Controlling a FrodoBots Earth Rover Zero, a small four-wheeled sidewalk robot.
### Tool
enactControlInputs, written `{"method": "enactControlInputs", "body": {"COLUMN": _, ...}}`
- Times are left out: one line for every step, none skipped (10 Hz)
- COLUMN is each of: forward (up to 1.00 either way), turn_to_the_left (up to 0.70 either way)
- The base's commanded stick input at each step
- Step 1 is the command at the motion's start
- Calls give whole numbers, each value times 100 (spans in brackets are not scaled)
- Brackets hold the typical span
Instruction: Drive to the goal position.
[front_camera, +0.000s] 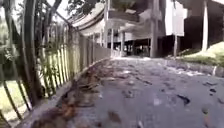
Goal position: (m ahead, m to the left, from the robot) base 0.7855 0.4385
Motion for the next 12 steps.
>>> {"method": "enactControlInputs", "body": {"forward": 70, "turn_to_the_left": 8}}
{"method": "enactControlInputs", "body": {"forward": 70, "turn_to_the_left": 2}}
{"method": "enactControlInputs", "body": {"forward": 70, "turn_to_the_left": 11}}
{"method": "enactControlInputs", "body": {"forward": 70, "turn_to_the_left": 6}}
{"method": "enactControlInputs", "body": {"forward": 70, "turn_to_the_left": 9}}
{"method": "enactControlInputs", "body": {"forward": 70, "turn_to_the_left": -22}}
{"method": "enactControlInputs", "body": {"forward": 70, "turn_to_the_left": -14}}
{"method": "enactControlInputs", "body": {"forward": 70, "turn_to_the_left": 2}}
{"method": "enactControlInputs", "body": {"forward": 70, "turn_to_the_left": 0}}
{"method": "enactControlInputs", "body": {"forward": 70, "turn_to_the_left": 0}}
{"method": "enactControlInputs", "body": {"forward": 70, "turn_to_the_left": 0}}
{"method": "enactControlInputs", "body": {"forward": 70, "turn_to_the_left": 0}}
